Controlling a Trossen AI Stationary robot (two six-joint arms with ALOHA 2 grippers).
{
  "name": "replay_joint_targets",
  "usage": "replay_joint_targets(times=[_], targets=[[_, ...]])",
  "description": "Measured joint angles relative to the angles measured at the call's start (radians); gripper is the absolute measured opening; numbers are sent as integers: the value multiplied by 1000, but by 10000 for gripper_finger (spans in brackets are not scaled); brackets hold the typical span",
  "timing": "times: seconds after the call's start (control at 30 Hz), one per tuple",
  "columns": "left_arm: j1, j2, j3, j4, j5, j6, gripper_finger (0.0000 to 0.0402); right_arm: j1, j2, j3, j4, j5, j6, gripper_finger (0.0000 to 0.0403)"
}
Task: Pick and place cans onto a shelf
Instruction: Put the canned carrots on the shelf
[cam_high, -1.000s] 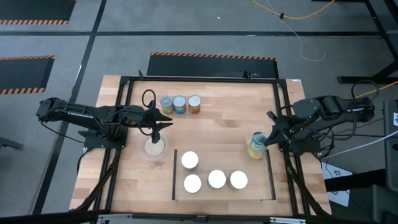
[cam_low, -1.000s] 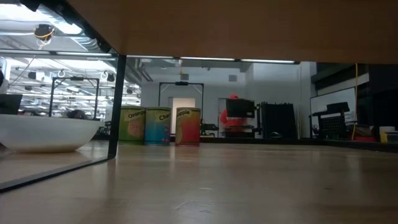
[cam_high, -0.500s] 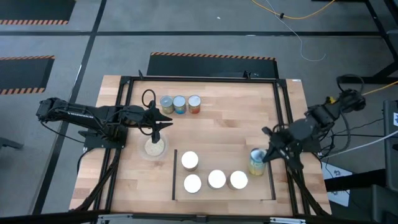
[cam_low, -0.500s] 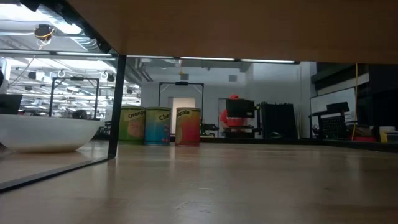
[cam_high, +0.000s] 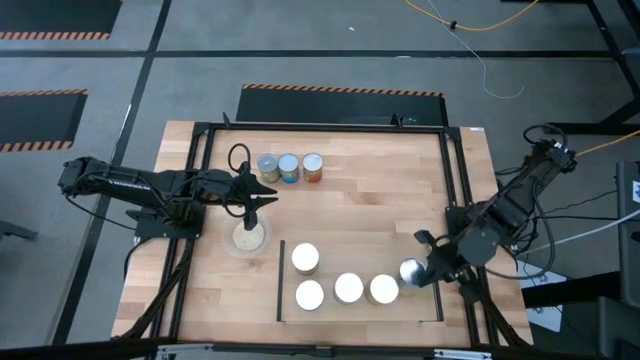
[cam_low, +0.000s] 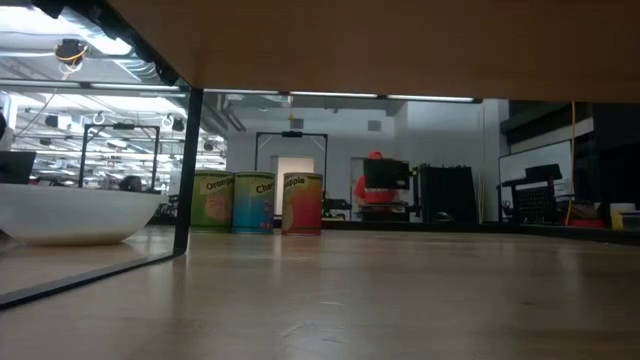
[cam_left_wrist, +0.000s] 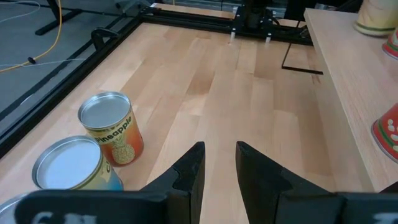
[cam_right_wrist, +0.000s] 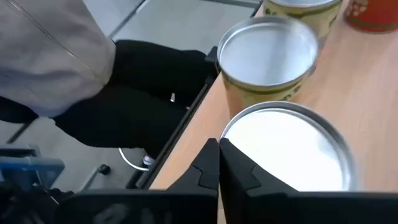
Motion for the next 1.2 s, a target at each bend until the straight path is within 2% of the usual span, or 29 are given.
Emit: replay_joint_targets(times=[0.5, 0.77, 1.2], targets=[[0, 0, 0, 0, 0, 0, 84, 64, 36, 1, 20, 9, 2, 1], [0, 0, 0, 0, 0, 0, 84, 64, 36, 1, 19, -11, 16, 28], [0, 0, 0, 0, 0, 0, 84, 64, 36, 0, 21, -13, 50, 48]])
